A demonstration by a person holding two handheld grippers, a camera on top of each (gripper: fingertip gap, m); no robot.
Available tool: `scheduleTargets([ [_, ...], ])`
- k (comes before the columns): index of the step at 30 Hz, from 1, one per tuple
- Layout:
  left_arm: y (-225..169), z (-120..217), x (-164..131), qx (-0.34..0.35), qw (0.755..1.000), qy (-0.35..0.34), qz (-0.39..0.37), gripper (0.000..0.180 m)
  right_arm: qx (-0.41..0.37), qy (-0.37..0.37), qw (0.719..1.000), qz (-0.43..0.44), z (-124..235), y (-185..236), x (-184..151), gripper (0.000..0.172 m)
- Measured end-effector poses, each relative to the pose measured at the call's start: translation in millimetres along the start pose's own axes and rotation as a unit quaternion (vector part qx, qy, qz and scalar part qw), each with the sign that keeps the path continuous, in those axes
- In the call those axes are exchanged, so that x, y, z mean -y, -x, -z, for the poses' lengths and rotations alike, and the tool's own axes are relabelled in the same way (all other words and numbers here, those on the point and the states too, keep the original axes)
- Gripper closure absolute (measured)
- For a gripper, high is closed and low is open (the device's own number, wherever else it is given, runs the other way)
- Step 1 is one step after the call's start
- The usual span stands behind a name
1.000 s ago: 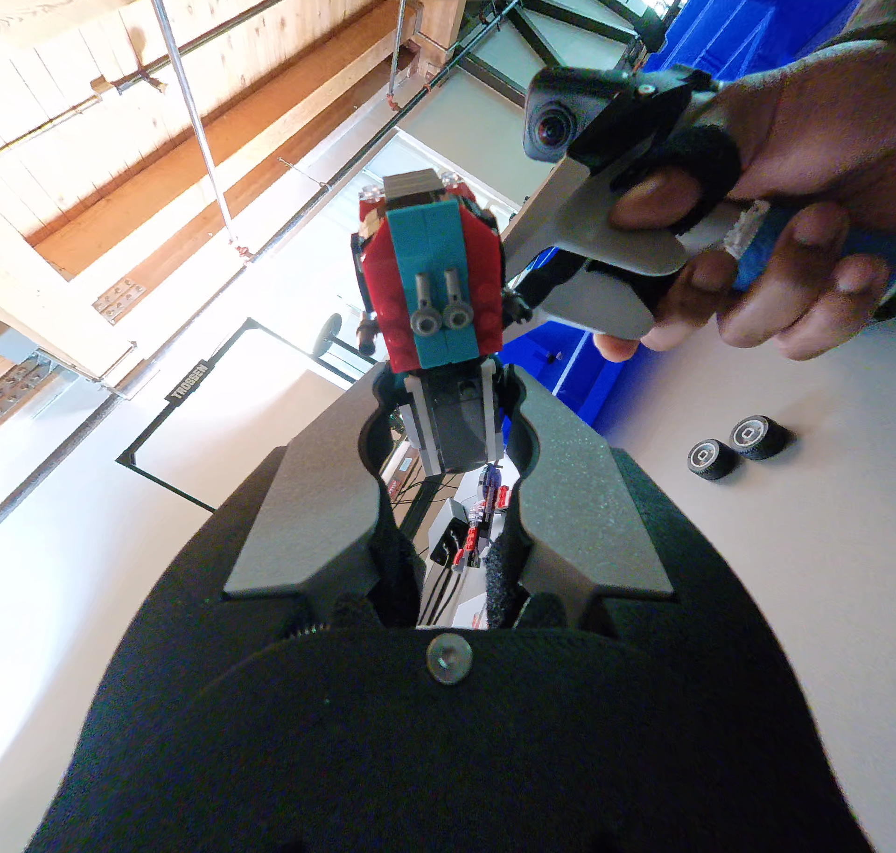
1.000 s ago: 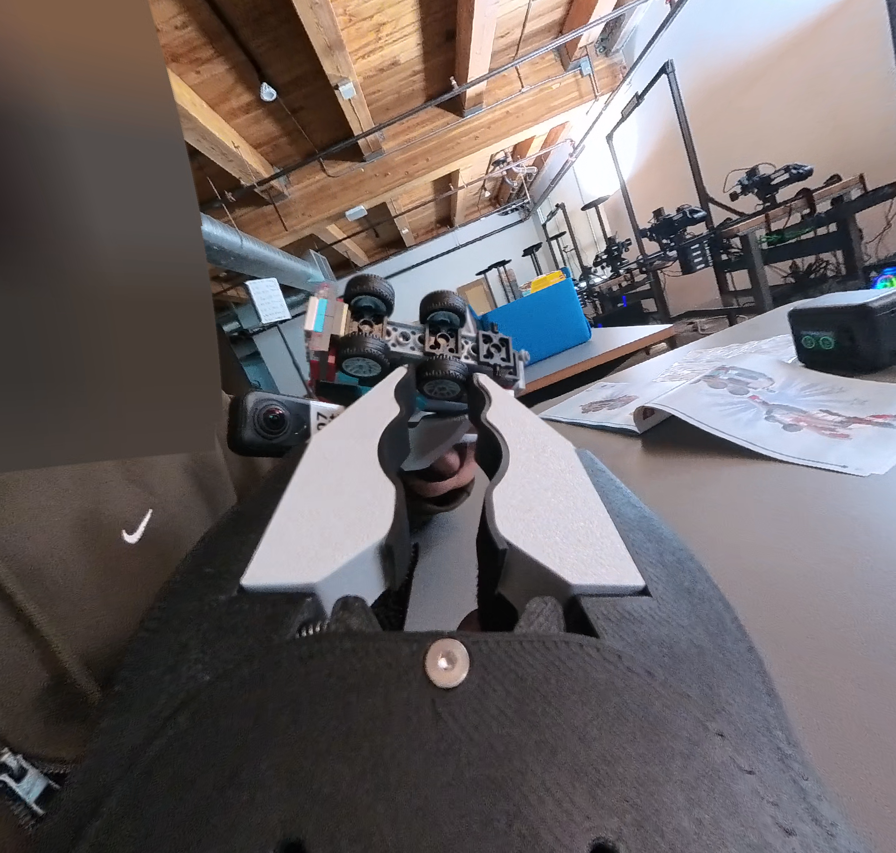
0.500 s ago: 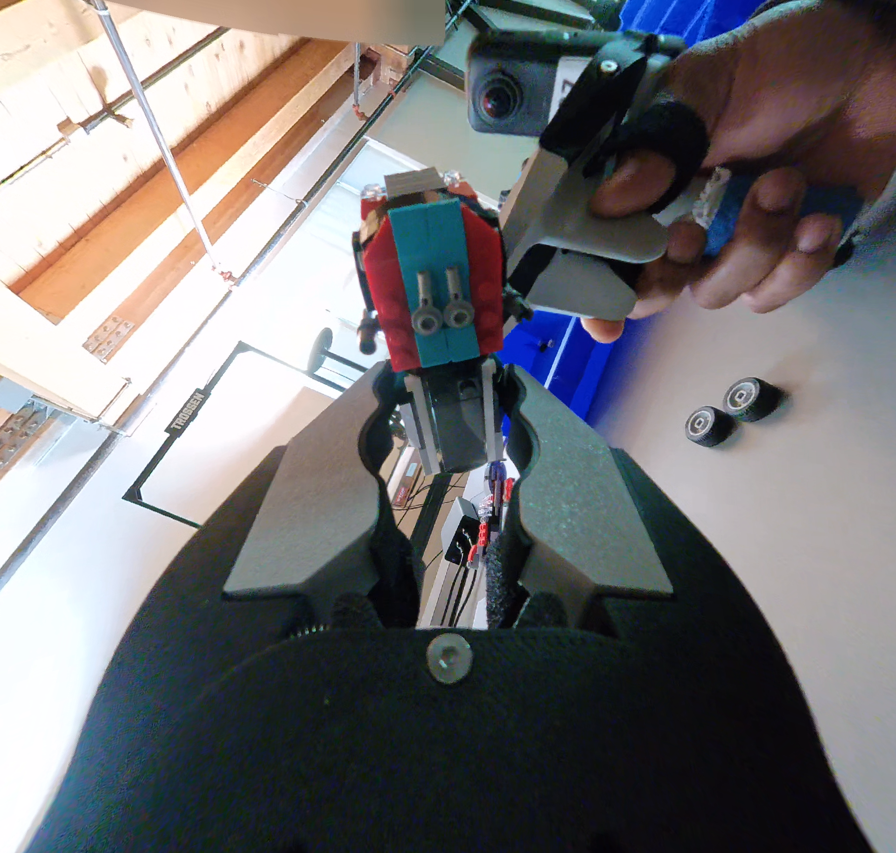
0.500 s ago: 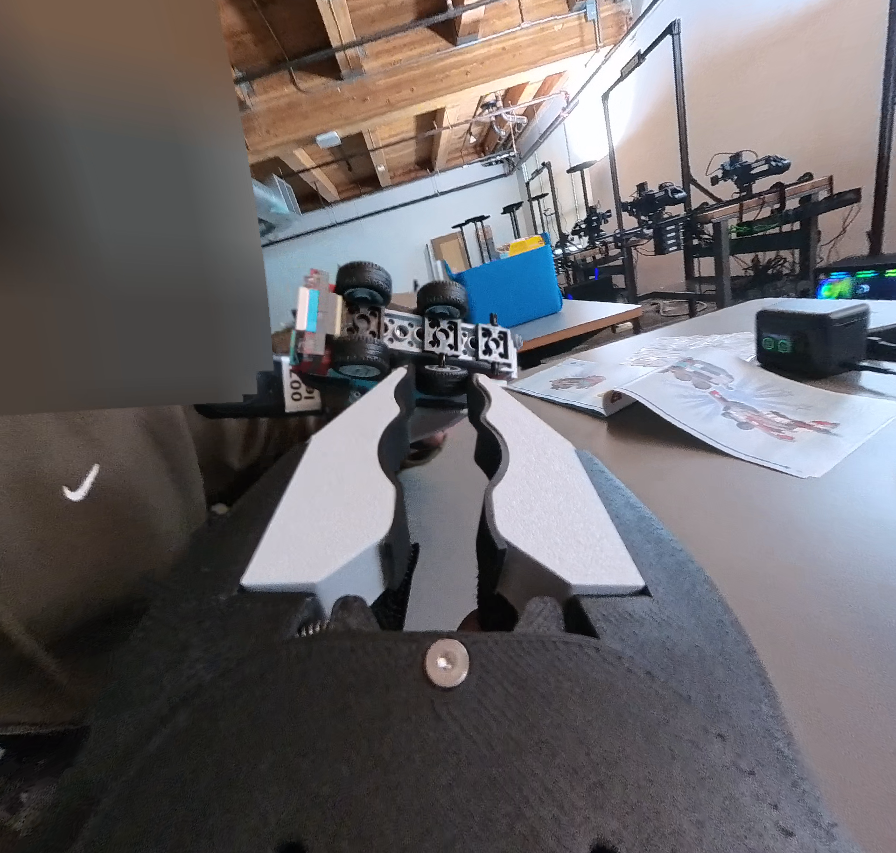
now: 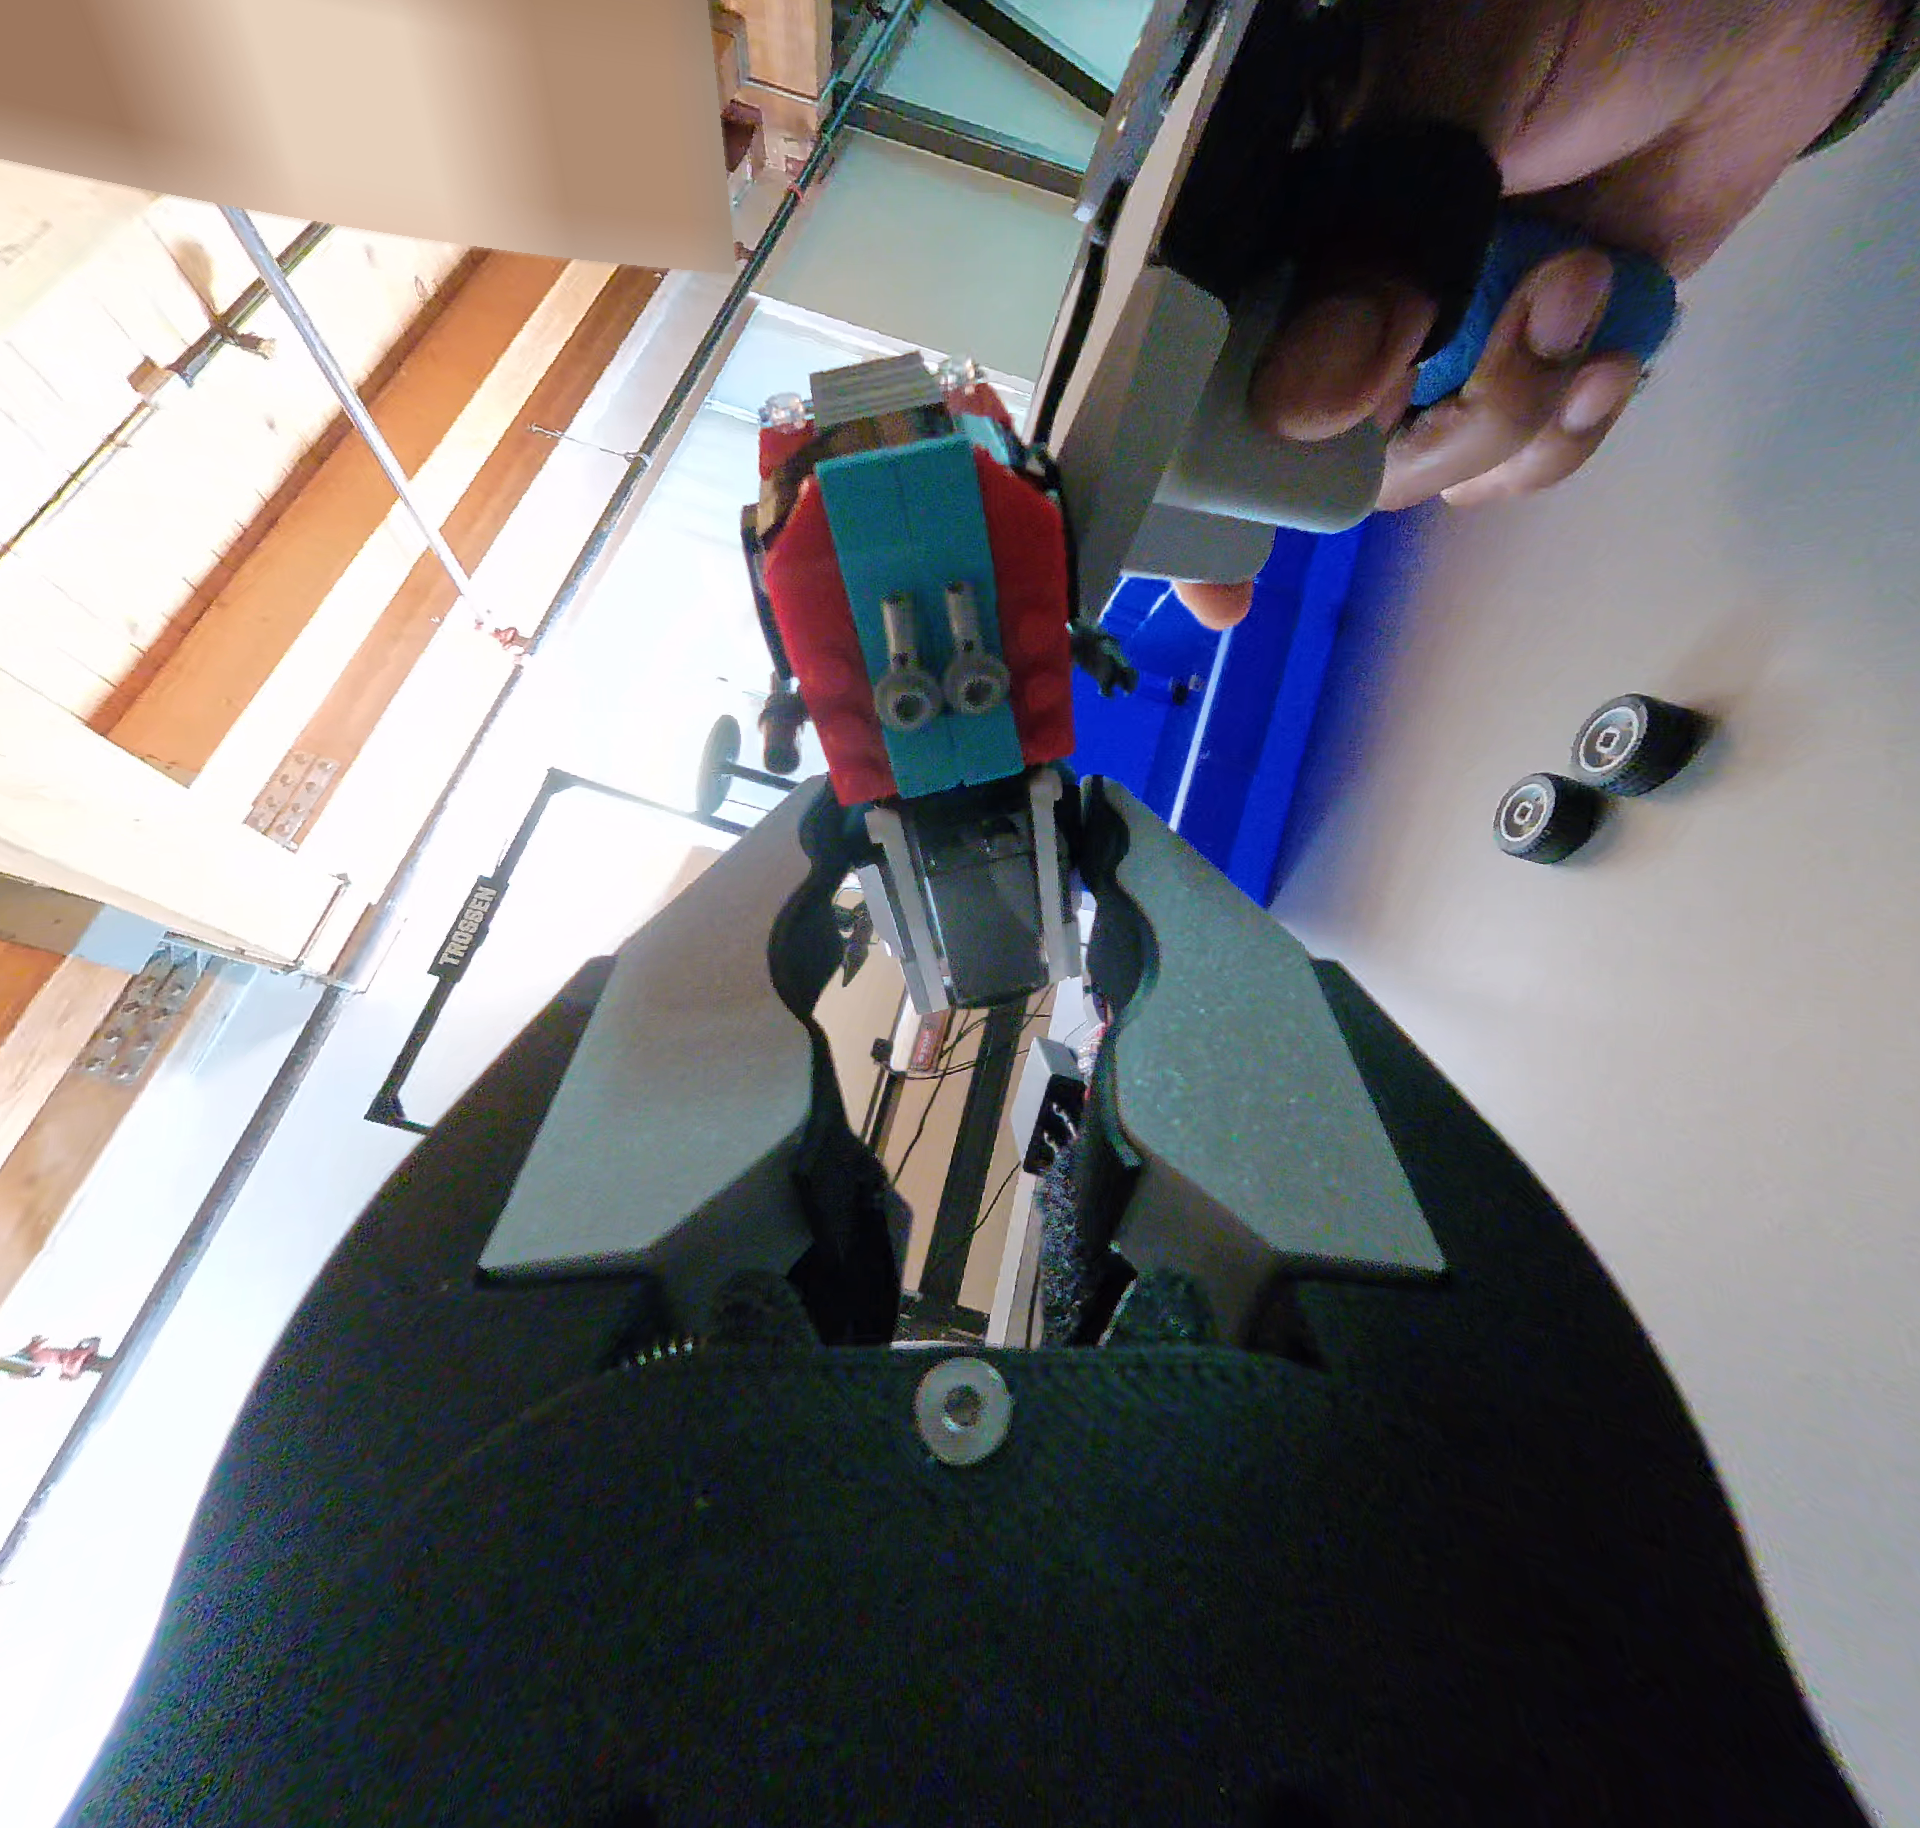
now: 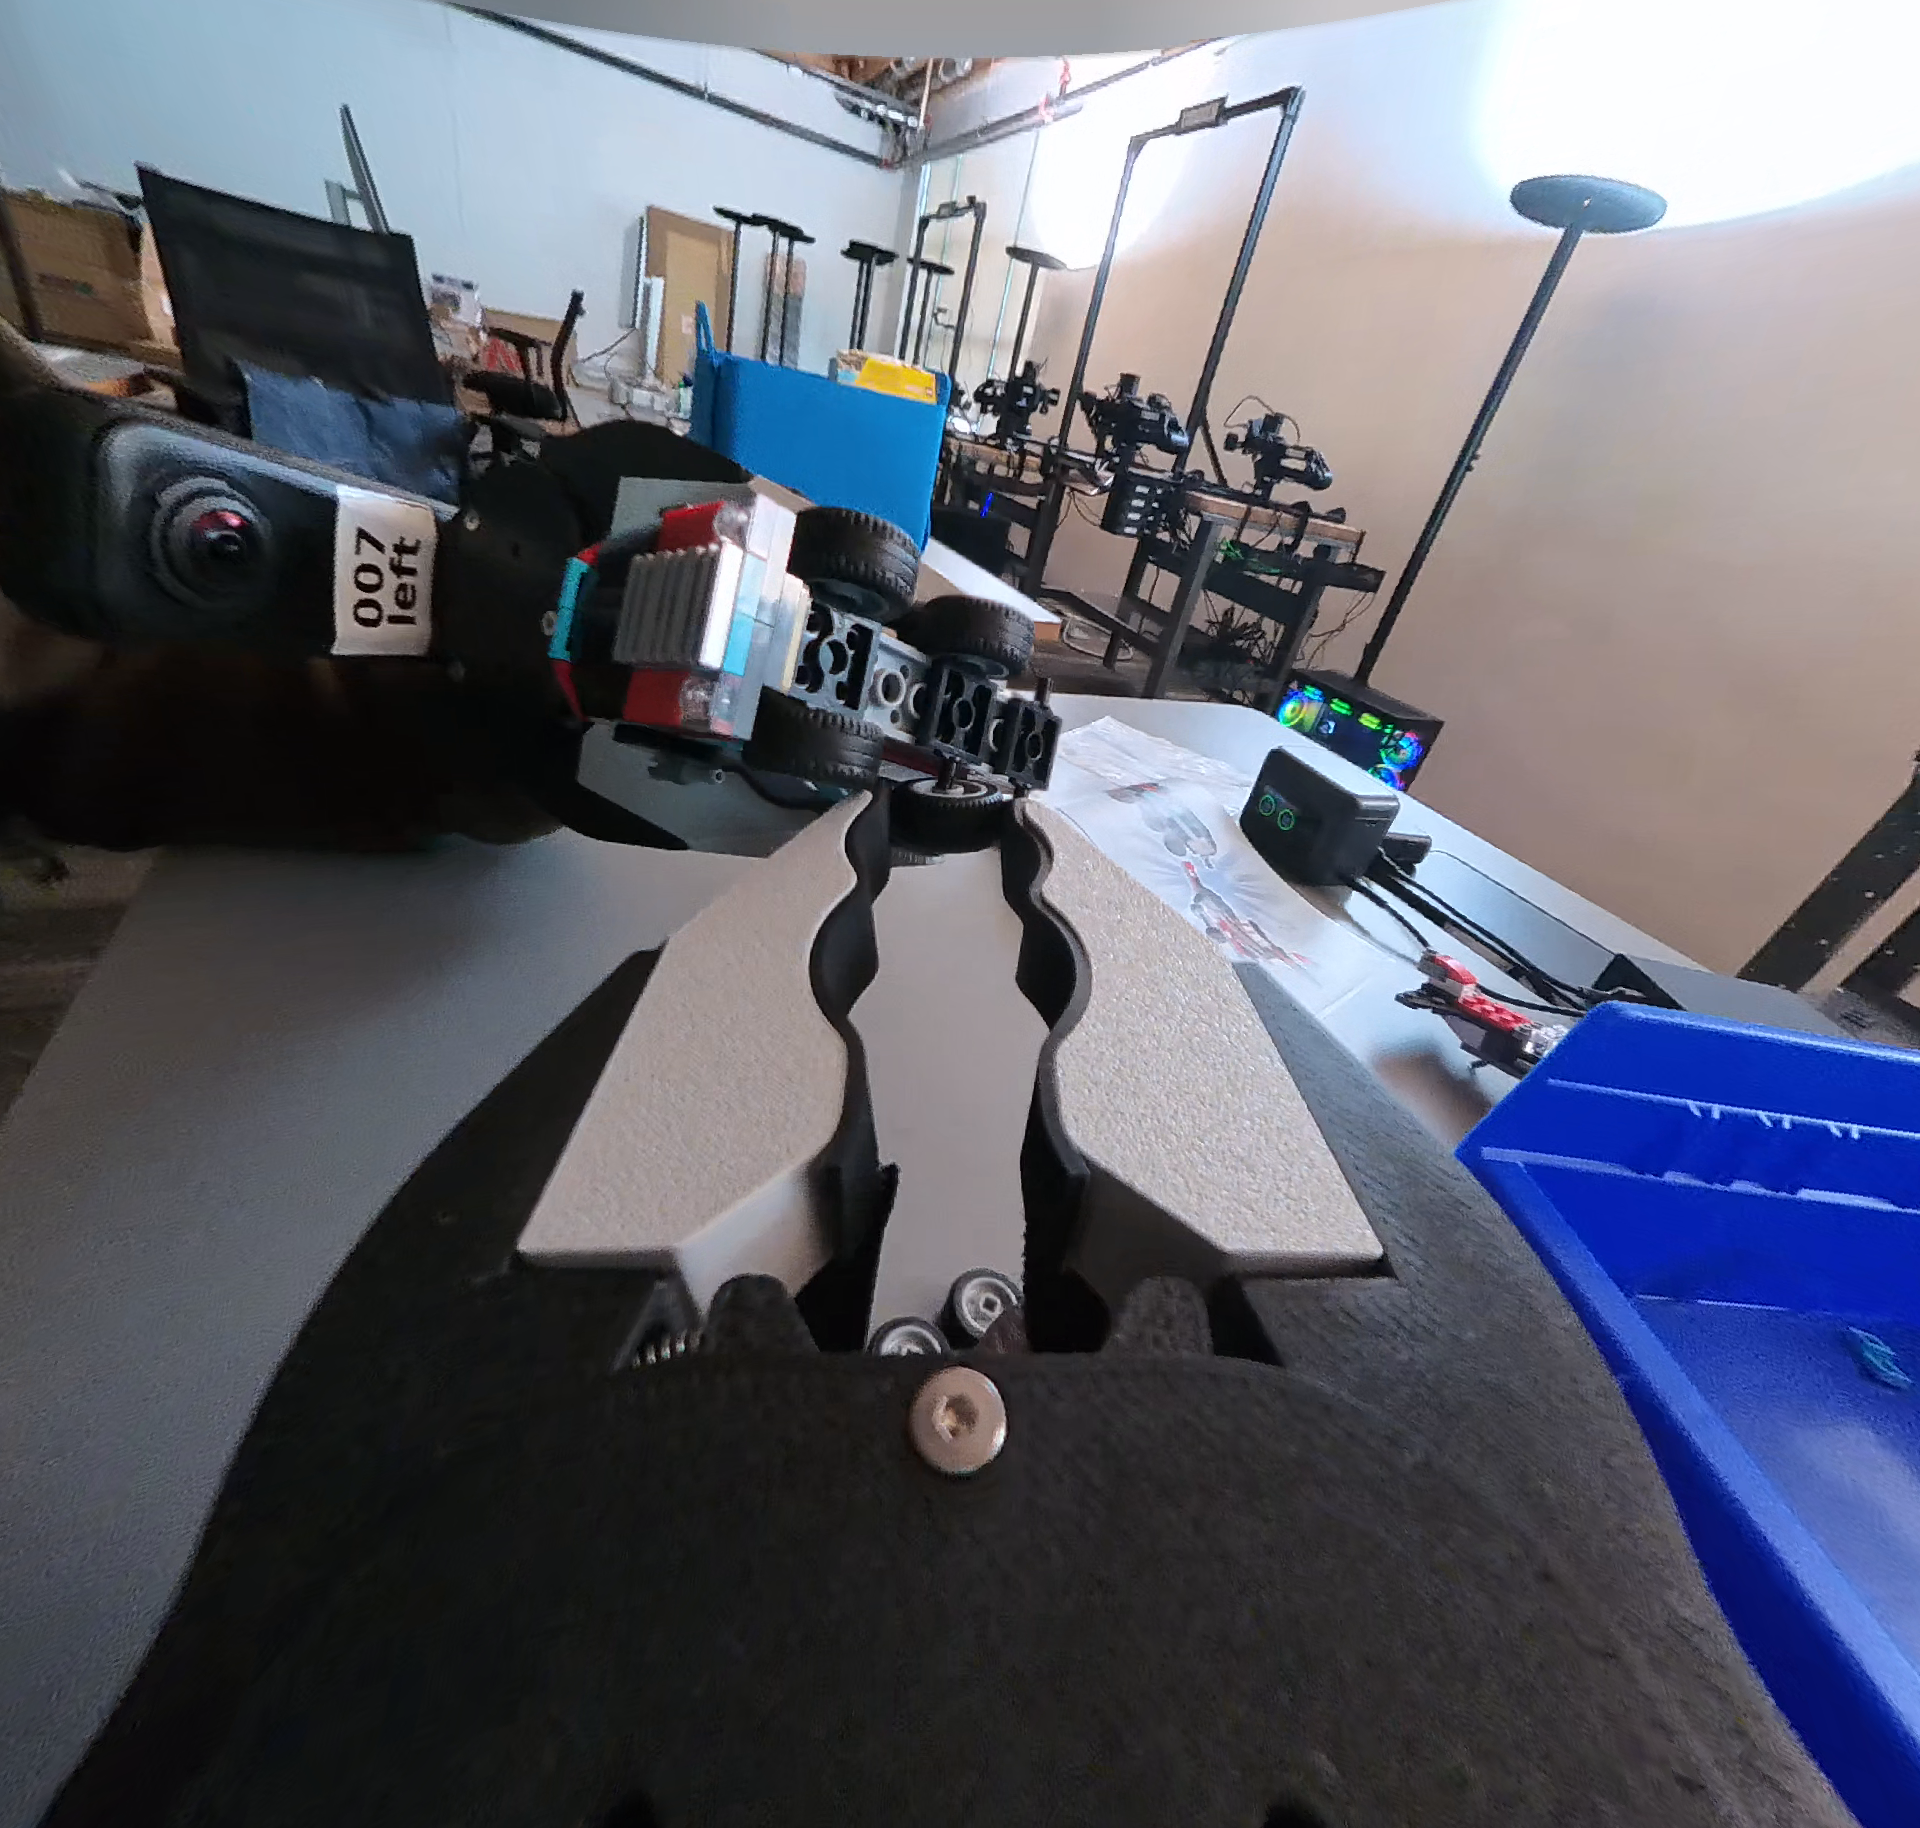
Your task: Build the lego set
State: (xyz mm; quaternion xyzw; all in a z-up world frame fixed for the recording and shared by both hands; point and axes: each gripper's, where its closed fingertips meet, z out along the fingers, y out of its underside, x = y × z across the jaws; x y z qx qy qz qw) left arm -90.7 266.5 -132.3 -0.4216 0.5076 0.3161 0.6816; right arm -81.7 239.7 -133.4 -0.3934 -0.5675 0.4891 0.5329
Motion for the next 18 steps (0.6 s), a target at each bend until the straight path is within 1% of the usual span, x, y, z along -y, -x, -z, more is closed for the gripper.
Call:
scheduleTargets([
  [7, 1.6, 1.0, 0.8, 0.002, 1.000, -0.009, 0.014, 0.135, 0.041, 0.003, 0.999, -0.036, 0.3, 4.0, 1.4, 0.151],
  [14, 0.7, 3.6, 2.7, -0.014, 0.999, -0.025, 0.039, 0.136, 0.086, -0.007, 0.994, -0.069, 3.6, 7.0, 0.8, 0.151],
  [18, 0.5, 4.2, 4.7, -0.018, 0.998, -0.033, 0.056, 0.135, 0.089, -0.016, 0.993, -0.077, 5.5, 2.6, 3.1, 0.151],
])
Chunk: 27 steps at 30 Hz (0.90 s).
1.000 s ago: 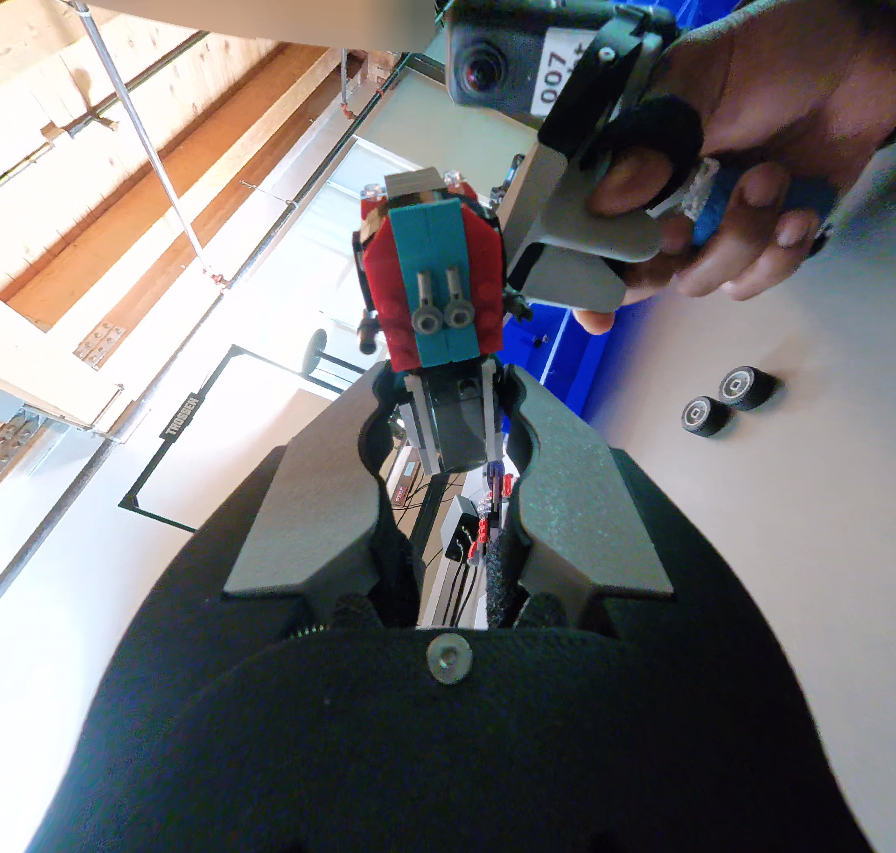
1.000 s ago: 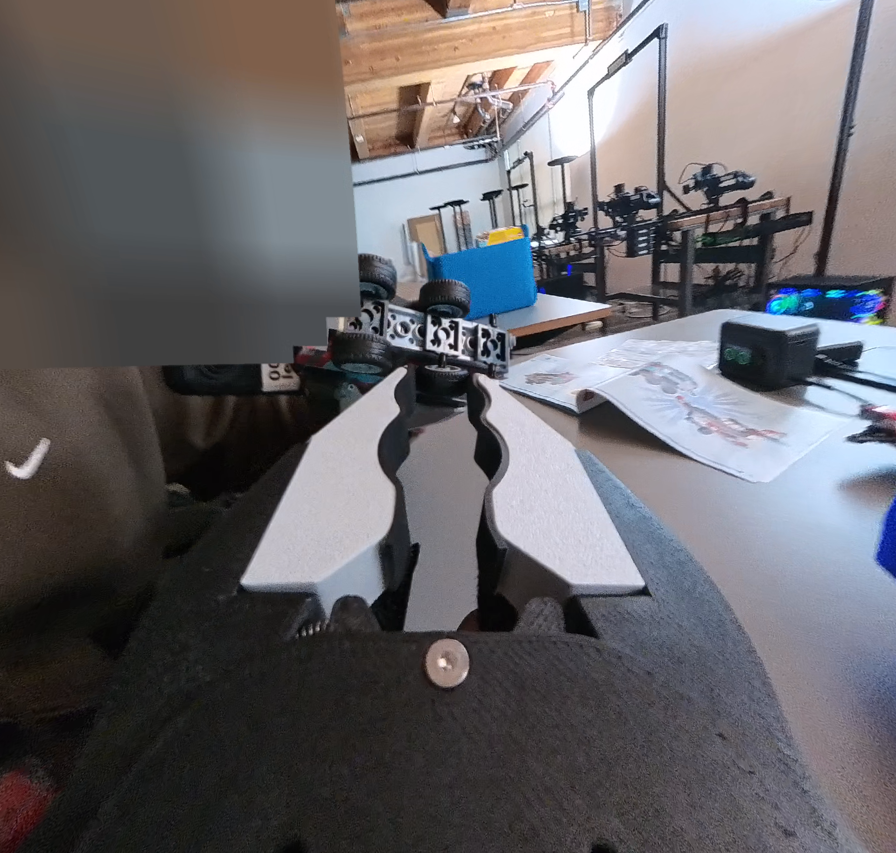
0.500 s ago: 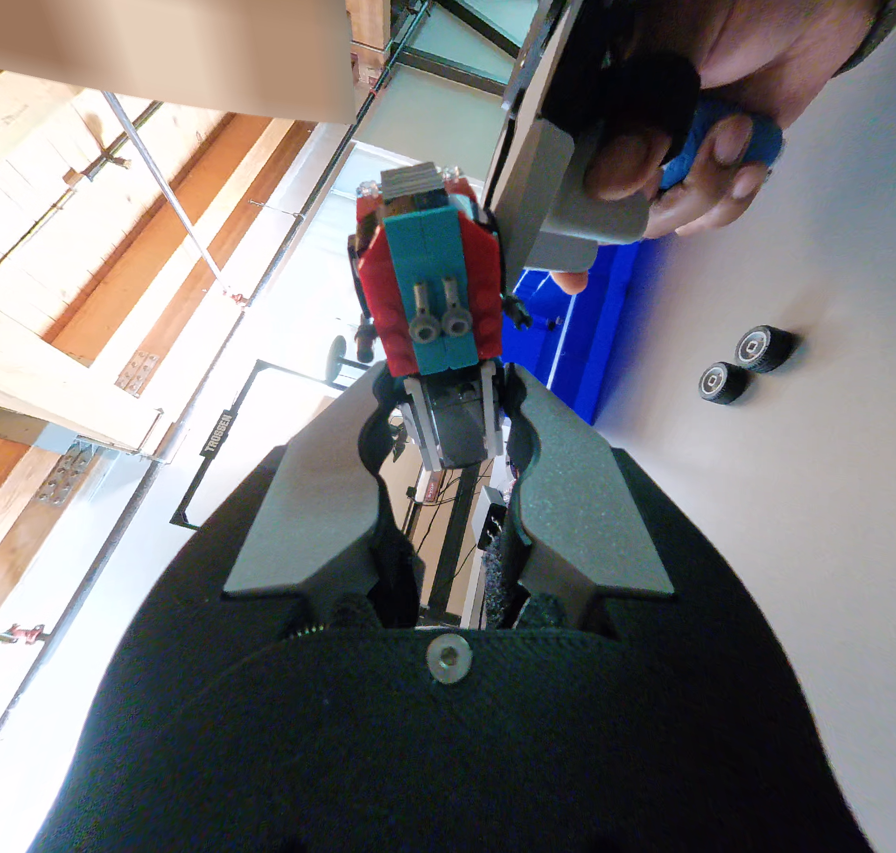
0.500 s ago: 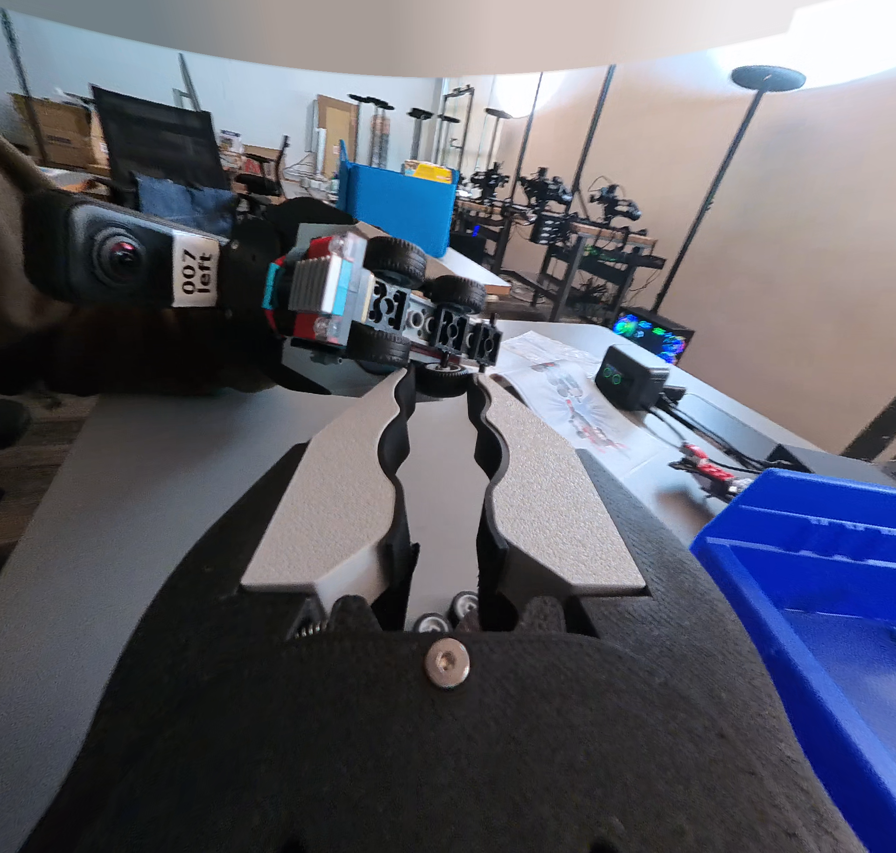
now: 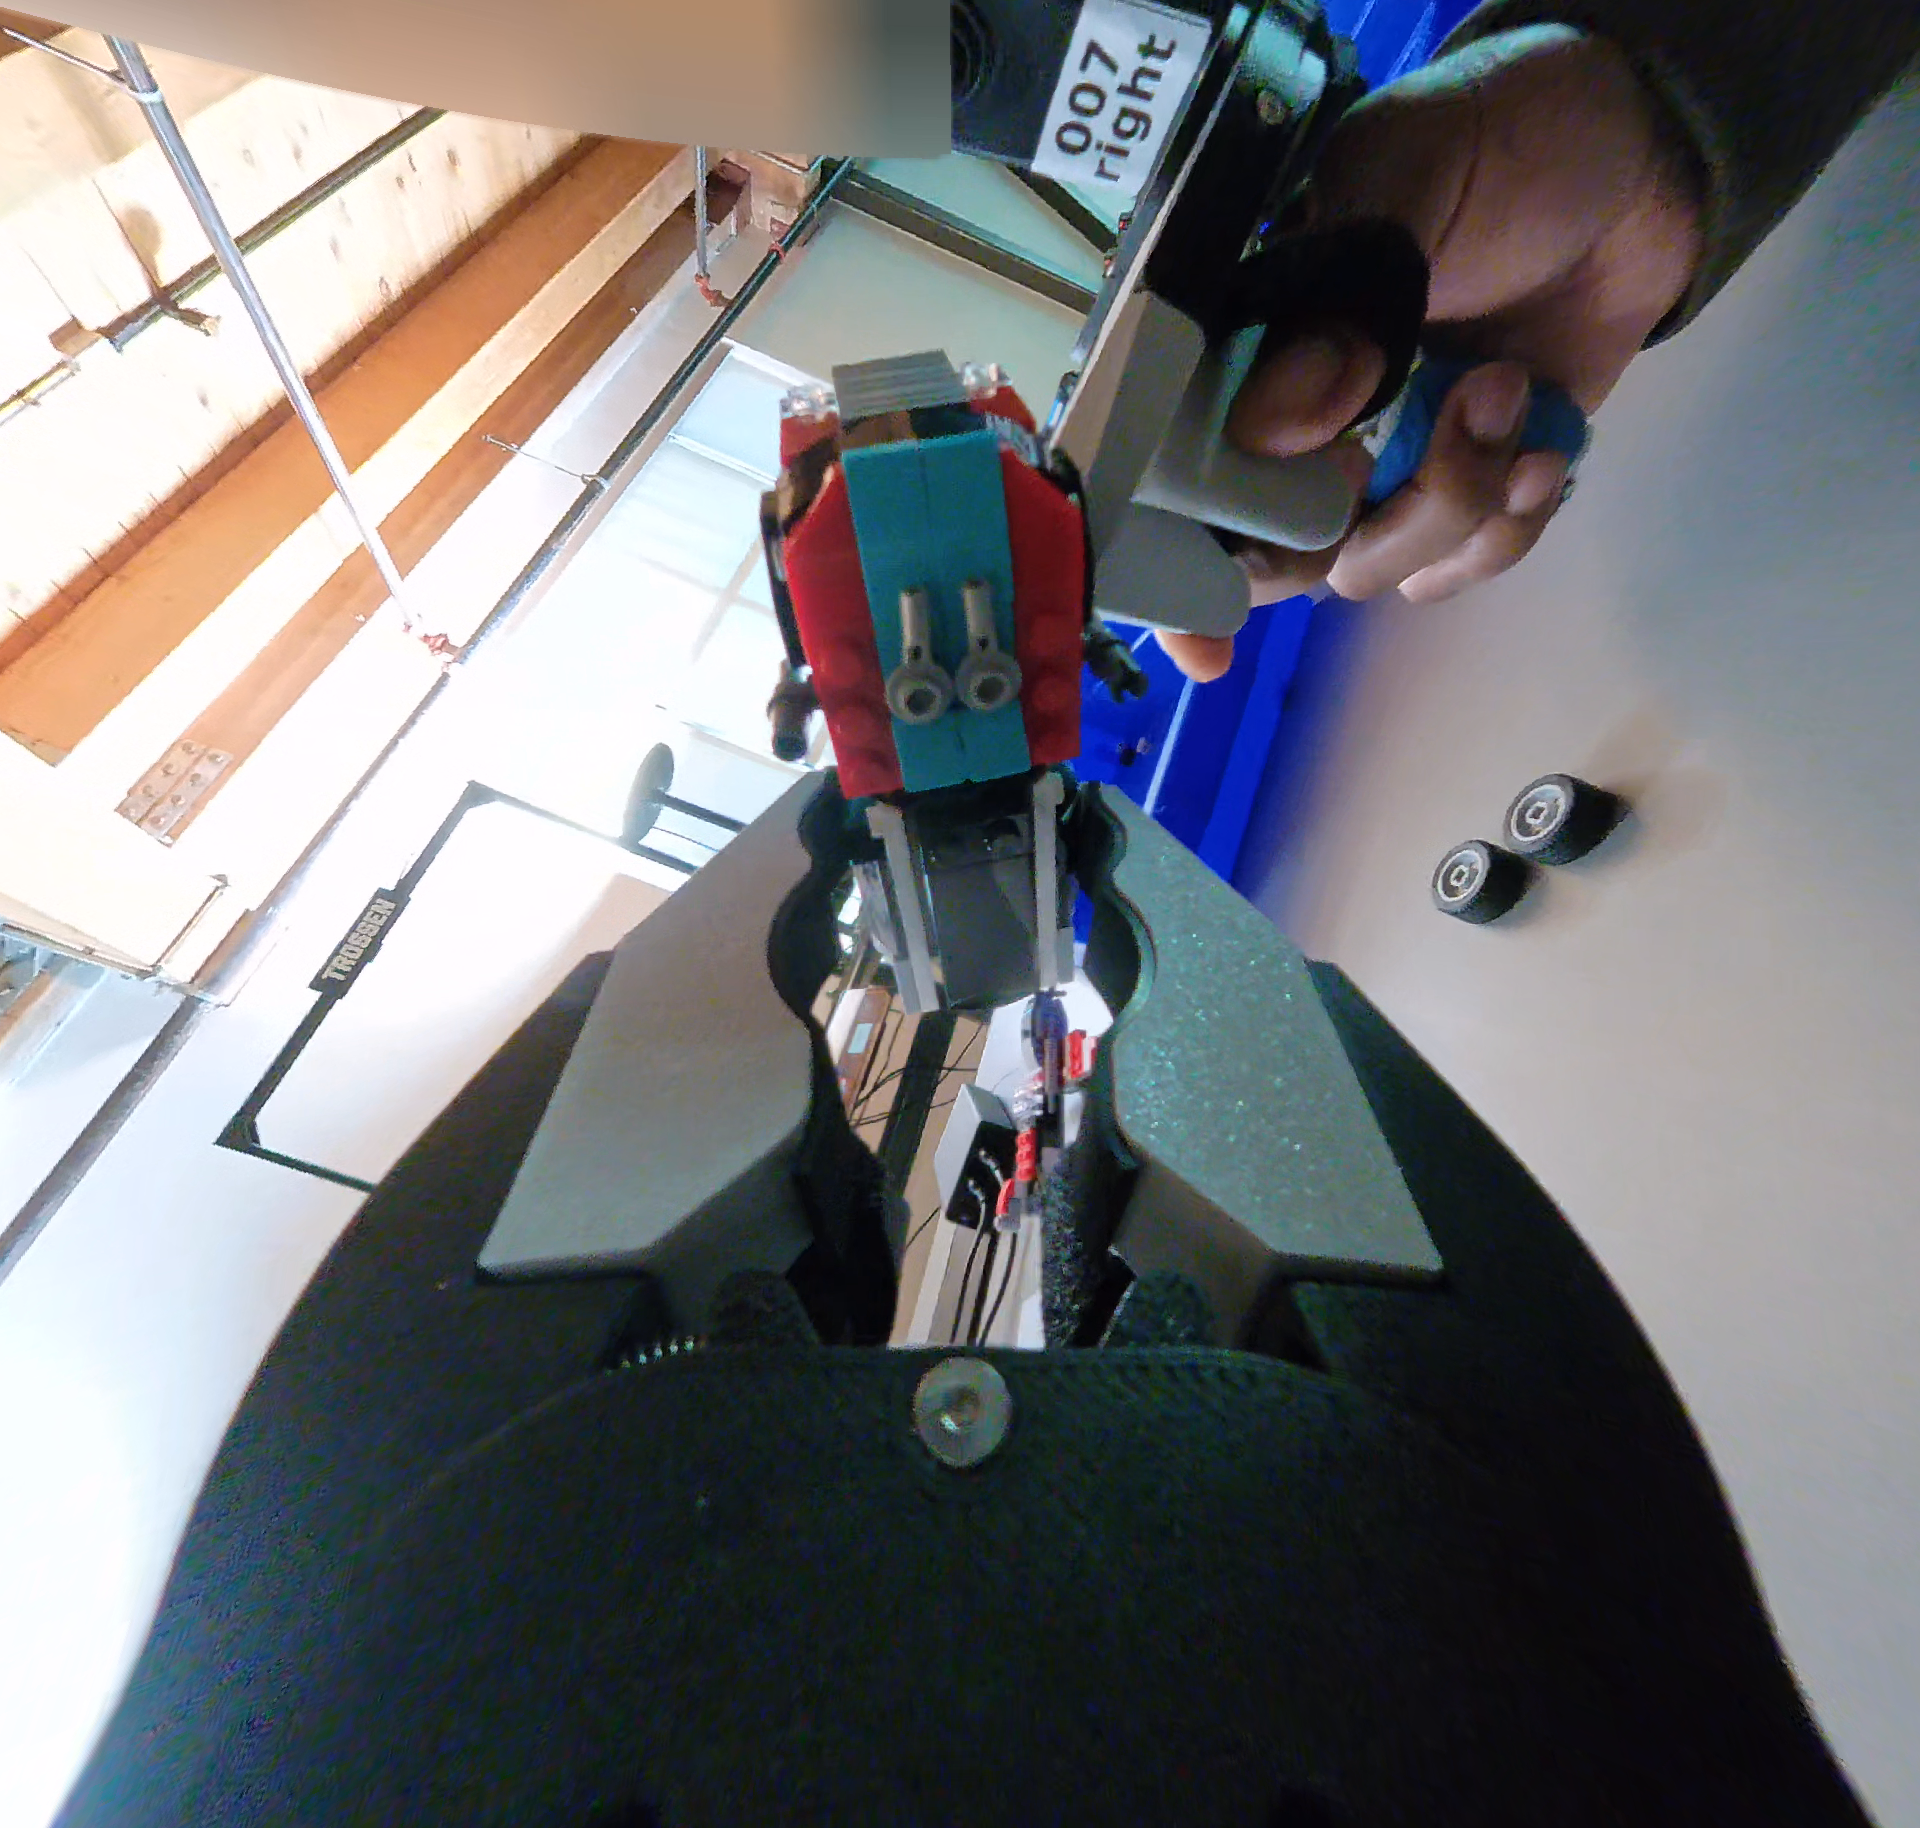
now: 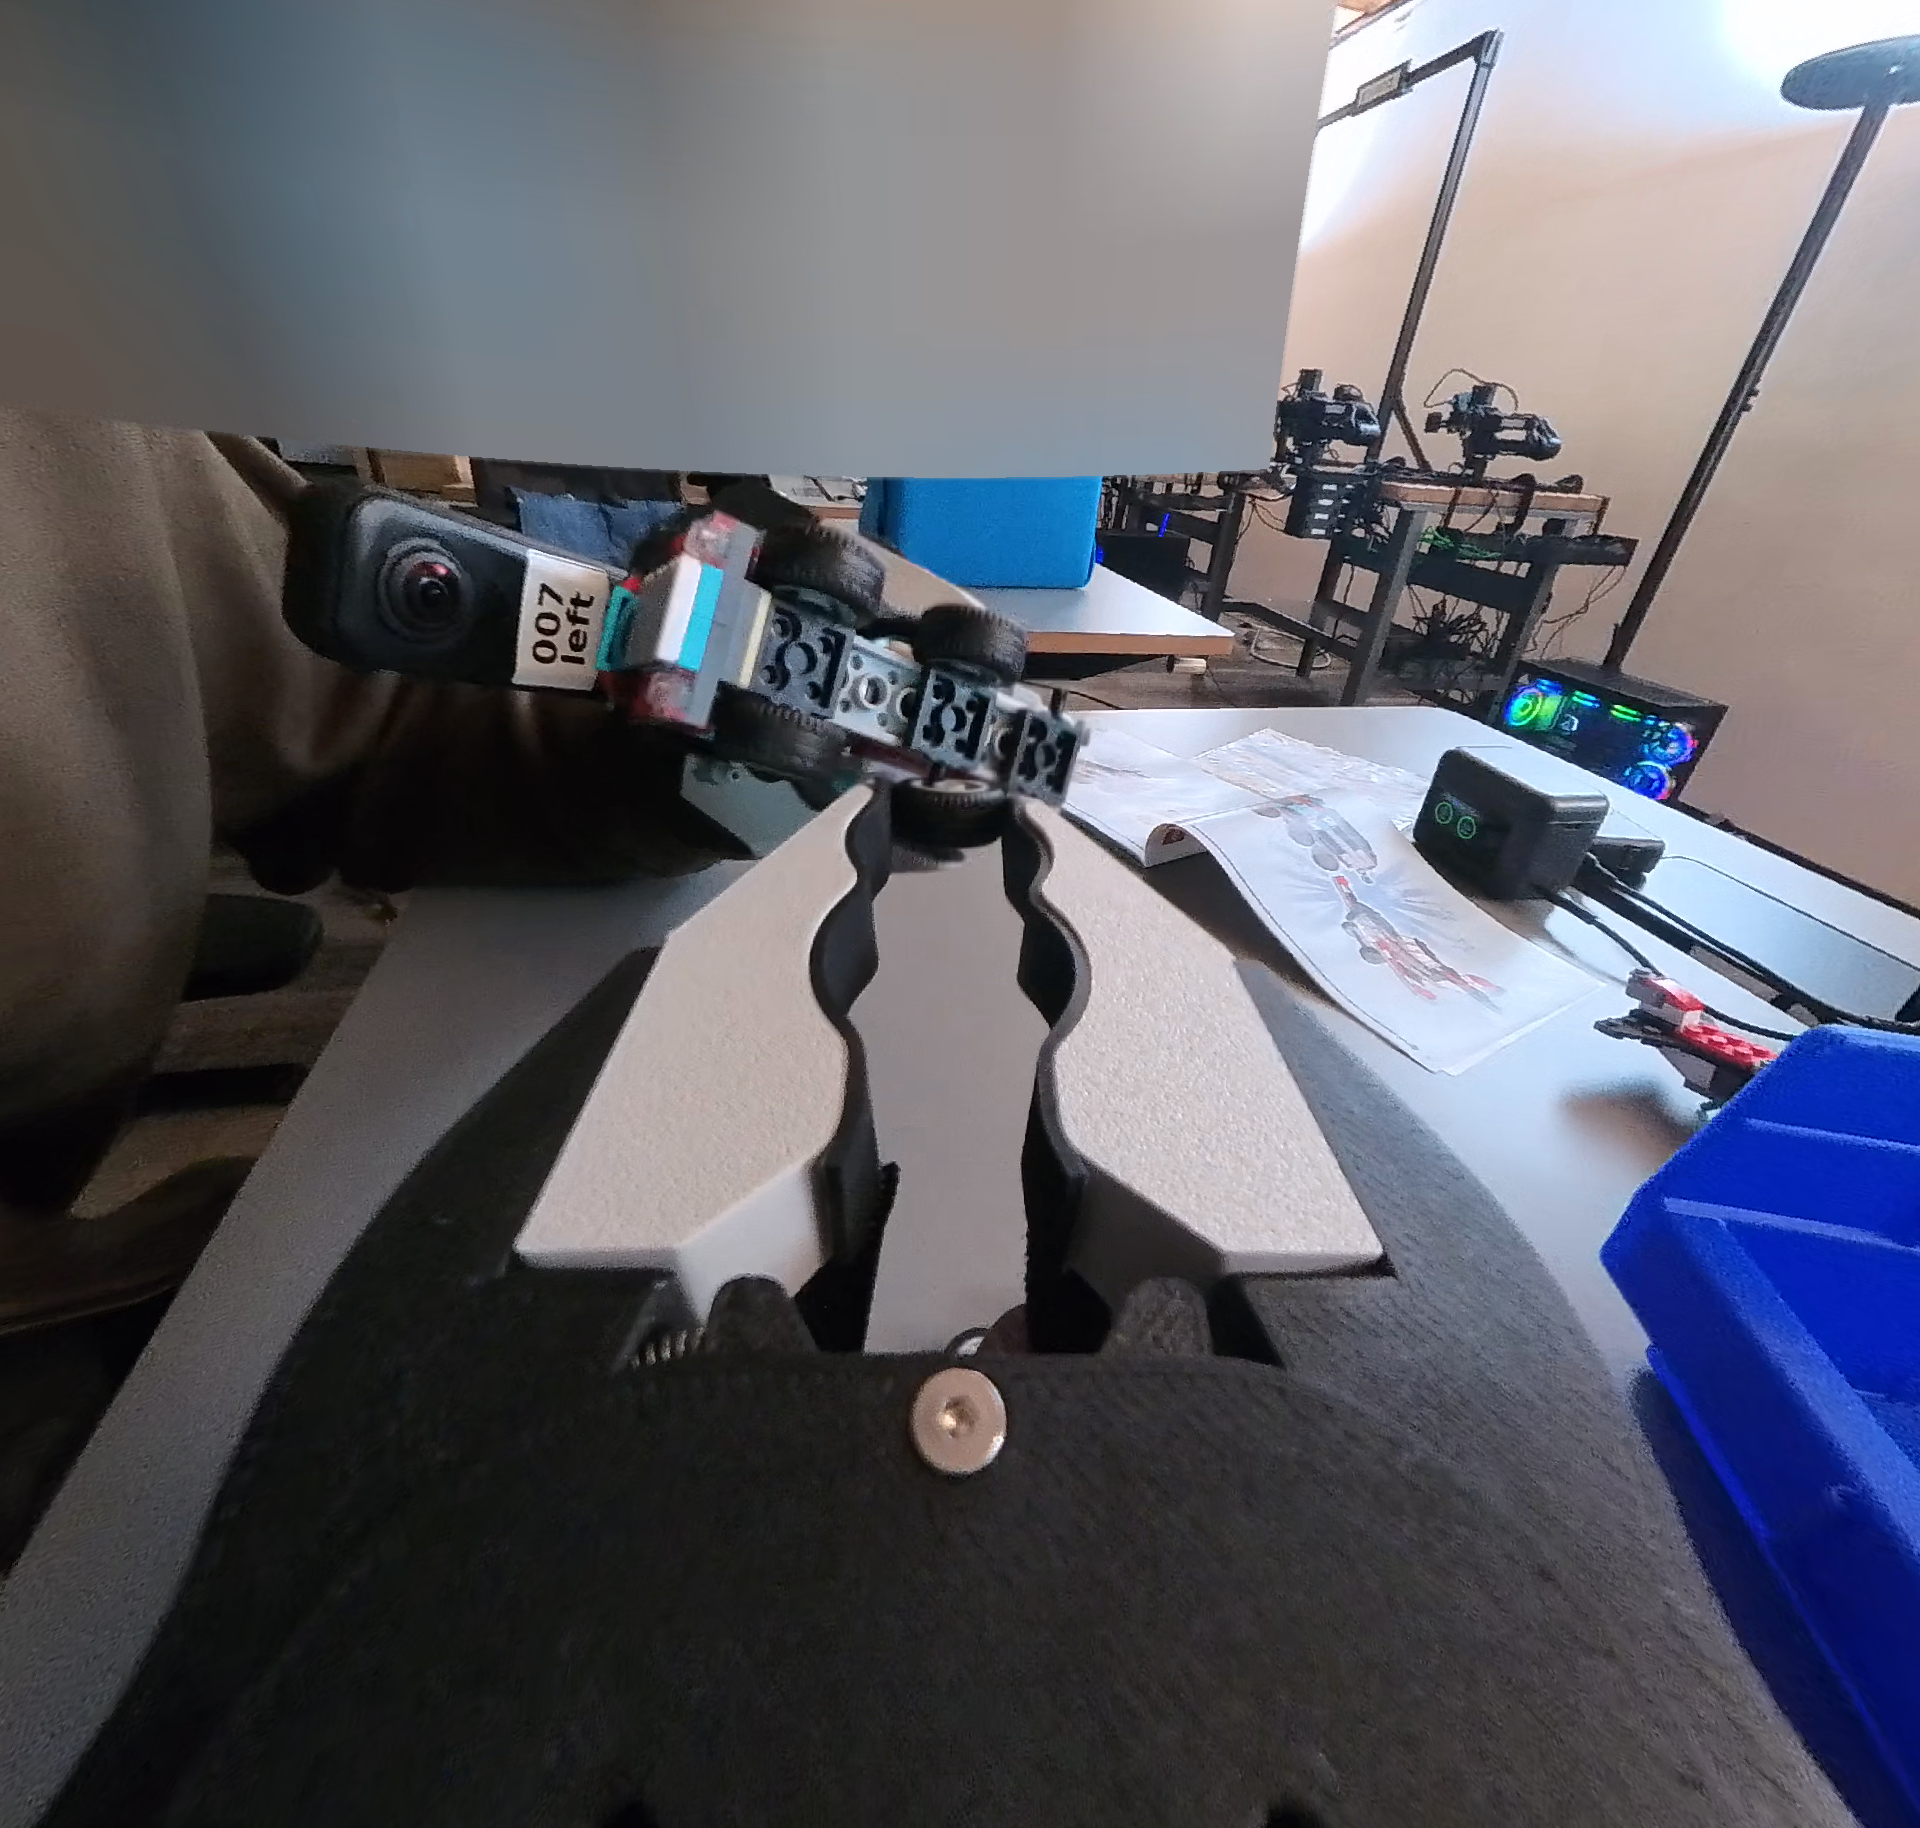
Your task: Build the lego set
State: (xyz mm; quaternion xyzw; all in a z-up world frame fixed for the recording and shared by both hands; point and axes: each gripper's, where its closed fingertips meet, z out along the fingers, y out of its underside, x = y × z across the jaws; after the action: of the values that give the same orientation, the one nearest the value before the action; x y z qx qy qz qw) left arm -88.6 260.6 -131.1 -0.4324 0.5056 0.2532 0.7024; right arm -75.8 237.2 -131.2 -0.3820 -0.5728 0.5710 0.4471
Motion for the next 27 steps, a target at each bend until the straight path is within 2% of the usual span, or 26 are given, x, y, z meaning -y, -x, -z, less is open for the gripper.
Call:
scheduleTargets([
  [10, 3, -1, -2, 0.005, 0.996, -0.010, 0.091, 0.135, -0.018, 0.004, 1.000, 0.016, 2, -12, 0, 0.150],
  [12, 7, -1, -7, 0.008, 0.990, -0.010, 0.139, 0.135, -0.026, 0.019, 0.999, 0.018, 2, -18, -5, 0.150],
  [14, 11, -3, -17, 0.000, 0.971, -0.010, 0.238, 0.135, -0.036, 0.074, 0.996, 0.019, -1, -27, -25, 0.150],
  [17, 11, -8, -39, -0.032, 0.906, -0.004, 0.422, 0.135, -0.042, 0.176, 0.983, 0.030, -5, -34, -66, 0.150],
  [21, -2, -12, -60, -0.091, 0.779, -0.009, 0.620, 0.135, -0.024, 0.282, 0.958, 0.048, -7, -28, -108, 0.150],
  [24, -5, -13, -66, -0.113, 0.701, -0.023, 0.704, 0.135, -0.032, 0.317, 0.946, 0.058, -8, -30, -119, 0.150],
  [27, -8, -13, -68, -0.128, 0.644, -0.036, 0.753, 0.135, -0.041, 0.336, 0.940, 0.052, -7, -33, -124, 0.149],
])
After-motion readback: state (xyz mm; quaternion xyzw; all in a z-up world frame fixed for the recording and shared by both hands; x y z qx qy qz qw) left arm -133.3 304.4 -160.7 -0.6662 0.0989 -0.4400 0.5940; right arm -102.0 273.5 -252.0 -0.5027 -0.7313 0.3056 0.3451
